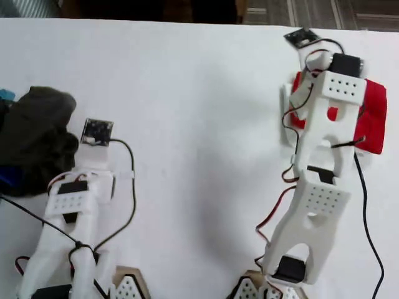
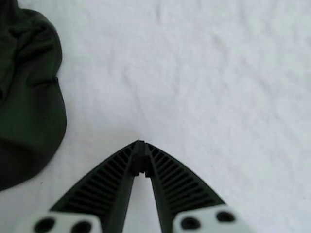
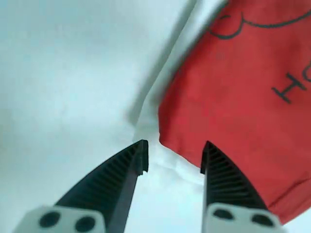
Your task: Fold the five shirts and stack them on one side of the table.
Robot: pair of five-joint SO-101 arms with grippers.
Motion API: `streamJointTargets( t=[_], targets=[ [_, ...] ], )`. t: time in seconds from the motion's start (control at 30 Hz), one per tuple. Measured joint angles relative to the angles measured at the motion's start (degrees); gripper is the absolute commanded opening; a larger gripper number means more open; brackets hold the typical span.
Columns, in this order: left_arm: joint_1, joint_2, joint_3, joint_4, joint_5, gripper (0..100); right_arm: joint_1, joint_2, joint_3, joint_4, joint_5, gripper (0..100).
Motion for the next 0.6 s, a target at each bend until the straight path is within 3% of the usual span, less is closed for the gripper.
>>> streamJointTargets(
  t=[0.6],
  targets=[
    [-0.1, 0.0, 0.0, 0.0, 0.0, 3, -1.6, 4.8, 0.9, -2.5, 0.0, 18.2]
  ],
)
